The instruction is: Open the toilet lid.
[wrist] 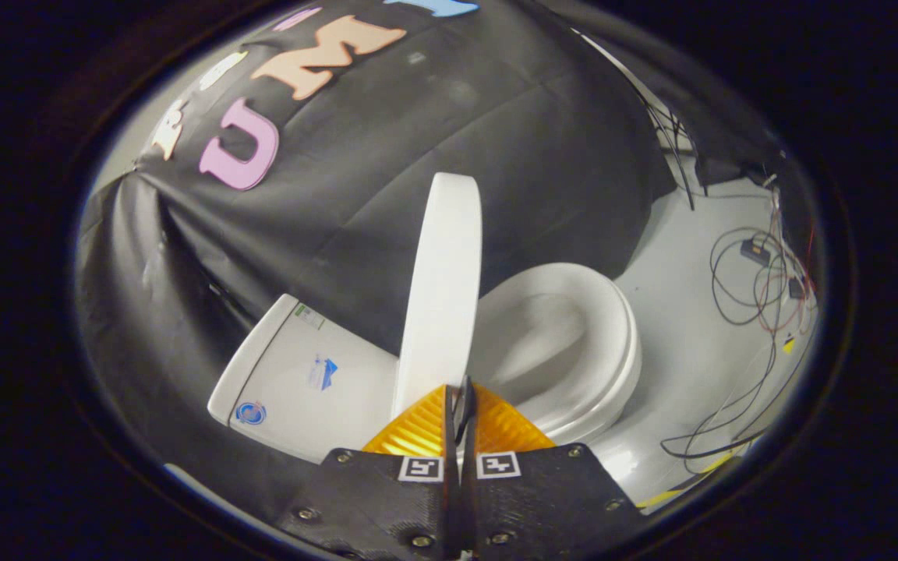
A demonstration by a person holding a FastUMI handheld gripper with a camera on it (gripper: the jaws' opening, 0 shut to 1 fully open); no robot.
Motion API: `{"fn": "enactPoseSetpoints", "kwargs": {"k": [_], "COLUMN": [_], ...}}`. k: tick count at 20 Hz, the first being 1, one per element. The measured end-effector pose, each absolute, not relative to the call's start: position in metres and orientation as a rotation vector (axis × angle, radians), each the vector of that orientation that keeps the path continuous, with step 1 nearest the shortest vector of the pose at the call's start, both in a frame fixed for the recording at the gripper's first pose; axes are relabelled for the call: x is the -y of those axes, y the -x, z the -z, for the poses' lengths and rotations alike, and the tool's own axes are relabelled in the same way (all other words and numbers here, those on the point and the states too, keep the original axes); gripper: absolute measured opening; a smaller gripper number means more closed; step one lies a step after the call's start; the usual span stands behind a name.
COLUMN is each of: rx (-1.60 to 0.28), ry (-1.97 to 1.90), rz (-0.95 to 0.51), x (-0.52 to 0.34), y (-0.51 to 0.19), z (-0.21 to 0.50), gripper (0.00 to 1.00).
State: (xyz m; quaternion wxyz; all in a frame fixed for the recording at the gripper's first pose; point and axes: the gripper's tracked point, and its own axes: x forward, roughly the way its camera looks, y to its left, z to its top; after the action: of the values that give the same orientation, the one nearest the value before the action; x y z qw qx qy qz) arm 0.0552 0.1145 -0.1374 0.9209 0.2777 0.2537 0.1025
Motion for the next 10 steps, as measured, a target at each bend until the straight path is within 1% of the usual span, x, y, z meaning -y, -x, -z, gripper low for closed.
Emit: {"fn": "enactPoseSetpoints", "kwargs": {"k": [10], "rx": [-0.401], "ry": [-0.318], "rz": [-0.189], "x": [-0.150], "y": [-0.049], "z": [0.099], "gripper": [0.02]}}
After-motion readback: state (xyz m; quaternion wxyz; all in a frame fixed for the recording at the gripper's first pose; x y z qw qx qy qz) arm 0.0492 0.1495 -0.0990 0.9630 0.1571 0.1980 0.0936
